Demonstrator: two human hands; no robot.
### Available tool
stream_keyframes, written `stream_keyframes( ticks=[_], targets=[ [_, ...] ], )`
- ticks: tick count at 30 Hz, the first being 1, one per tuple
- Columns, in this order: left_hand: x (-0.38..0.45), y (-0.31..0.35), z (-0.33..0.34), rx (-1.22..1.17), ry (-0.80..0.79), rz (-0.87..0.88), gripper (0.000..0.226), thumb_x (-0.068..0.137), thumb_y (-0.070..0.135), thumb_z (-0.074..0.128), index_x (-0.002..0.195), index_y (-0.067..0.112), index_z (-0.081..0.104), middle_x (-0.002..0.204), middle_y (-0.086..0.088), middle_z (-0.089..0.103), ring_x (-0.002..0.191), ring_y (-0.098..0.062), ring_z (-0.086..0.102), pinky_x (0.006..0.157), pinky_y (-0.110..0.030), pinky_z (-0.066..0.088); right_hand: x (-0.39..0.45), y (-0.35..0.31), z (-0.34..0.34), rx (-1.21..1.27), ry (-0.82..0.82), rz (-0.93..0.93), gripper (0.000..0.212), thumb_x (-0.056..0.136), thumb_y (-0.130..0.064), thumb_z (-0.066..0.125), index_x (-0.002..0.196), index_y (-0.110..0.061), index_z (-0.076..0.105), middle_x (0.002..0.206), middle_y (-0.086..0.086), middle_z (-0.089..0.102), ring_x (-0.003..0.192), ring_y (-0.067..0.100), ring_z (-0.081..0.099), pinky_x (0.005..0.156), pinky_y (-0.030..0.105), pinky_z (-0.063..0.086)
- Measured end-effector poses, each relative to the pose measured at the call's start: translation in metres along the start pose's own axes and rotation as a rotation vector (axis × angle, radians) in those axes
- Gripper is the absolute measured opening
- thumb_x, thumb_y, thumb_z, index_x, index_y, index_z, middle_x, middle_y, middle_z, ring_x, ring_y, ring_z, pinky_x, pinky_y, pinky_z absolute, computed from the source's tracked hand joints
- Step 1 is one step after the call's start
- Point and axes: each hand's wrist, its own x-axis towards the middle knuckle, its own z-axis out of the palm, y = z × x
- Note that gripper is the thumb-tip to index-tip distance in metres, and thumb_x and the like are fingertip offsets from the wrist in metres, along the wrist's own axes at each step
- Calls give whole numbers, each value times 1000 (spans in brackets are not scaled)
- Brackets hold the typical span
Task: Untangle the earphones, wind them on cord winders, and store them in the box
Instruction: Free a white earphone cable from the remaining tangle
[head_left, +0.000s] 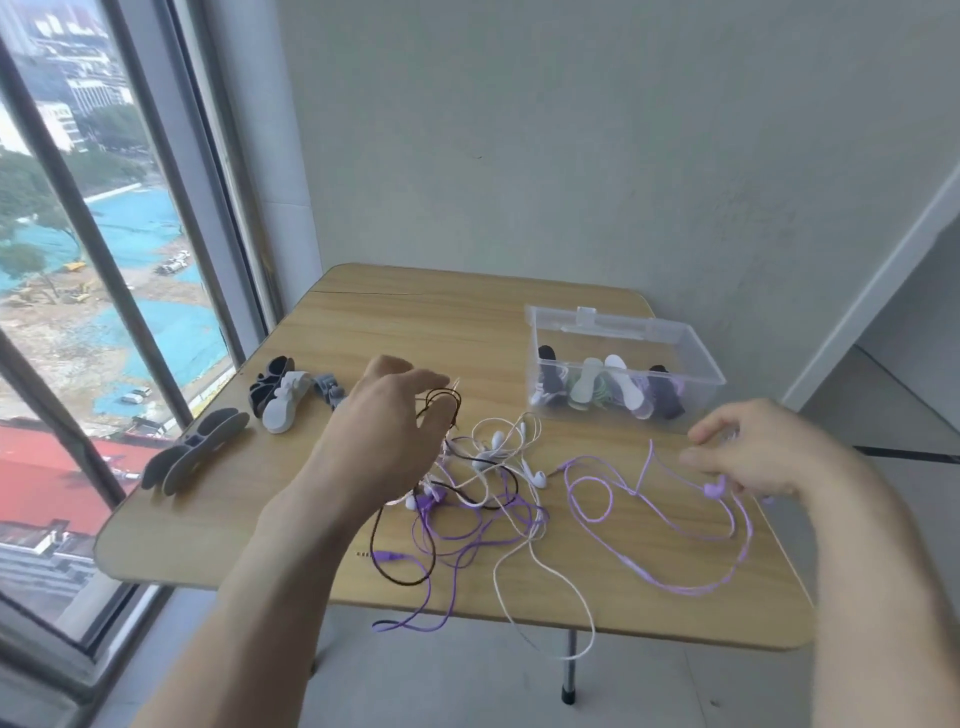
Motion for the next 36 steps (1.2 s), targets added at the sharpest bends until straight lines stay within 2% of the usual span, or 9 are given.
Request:
stream_keyframes(
  ticks=[5, 9, 11, 13, 16, 19, 28, 33, 36],
  targets=[
    [-6, 16, -18, 311, 8, -94, 48, 96, 48, 52, 140, 30, 51, 141, -6, 46, 126, -30, 47, 103, -43, 35, 5, 6, 5, -193, 90, 68, 57, 77, -48, 80, 126, -25, 62, 127, 8, 58, 106, 26, 58, 94, 34, 47],
    [-13, 41, -9, -66, 320, 195, 26, 95, 16, 56, 119, 20, 64, 117, 5, 62, 112, -15, 54, 89, -23, 37, 5, 2, 12, -338, 133, 55, 66, 81, -62, 66, 135, -28, 52, 137, 10, 50, 131, 34, 34, 107, 41, 35],
    [-15, 56, 13, -196, 189, 322, 32, 90, -3, 51, 106, 18, 69, 97, 9, 69, 92, -9, 61, 76, -17, 43, 0, -8, 18, -305, 234, -20, 63, 82, -58, 67, 136, -28, 49, 137, 13, 44, 128, 36, 31, 105, 40, 35],
    [-12, 66, 44, -141, 6, 364, 42, 84, -11, 47, 110, 15, 67, 101, 4, 71, 95, -16, 63, 77, -22, 44, -5, -20, 24, -160, 303, -185, 52, 86, -47, 69, 132, -25, 55, 135, 11, 46, 127, 33, 37, 101, 37, 37],
    [0, 69, 83, 83, -163, 358, 43, 87, -5, 45, 126, 10, 56, 125, -8, 62, 114, -27, 56, 84, -31, 41, -7, -39, 41, -22, 202, -408, 34, 92, -36, 67, 122, -19, 65, 124, 4, 63, 113, 22, 58, 88, 29, 44],
    [13, 70, 102, 262, -236, 378, 33, 94, 8, 47, 126, 5, 53, 125, -14, 59, 119, -32, 53, 90, -32, 38, 0, -42, 59, -84, 50, -405, 32, 93, -30, 64, 125, -22, 64, 126, -1, 65, 111, 21, 62, 88, 30, 49],
    [25, 58, 116, 122, -244, 332, 18, 87, 11, 58, 96, 11, 74, 94, -11, 72, 93, -34, 63, 73, -37, 47, 9, -36, 78, -259, 32, -376, 13, 85, -7, 61, 88, -17, 69, 92, 5, 69, 89, 24, 63, 71, 33, 52],
    [15, 65, 79, -197, -4, 202, 14, 93, 14, 60, 90, 11, 73, 82, -2, 68, 76, -23, 59, 66, -33, 43, -4, -43, 56, 232, -21, -491, 9, 92, -29, 71, 88, -21, 69, 80, -5, 73, 78, 12, 69, 74, 27, 52],
    [10, 64, 55, -438, -61, 50, 16, 97, 14, 55, 86, 7, 64, 72, -2, 67, 63, -18, 57, 59, -28, 41, -11, -46, 48, 499, -55, -575, 18, 88, -37, 71, 88, -18, 71, 69, -2, 72, 66, 12, 67, 70, 26, 52]
  ],
)
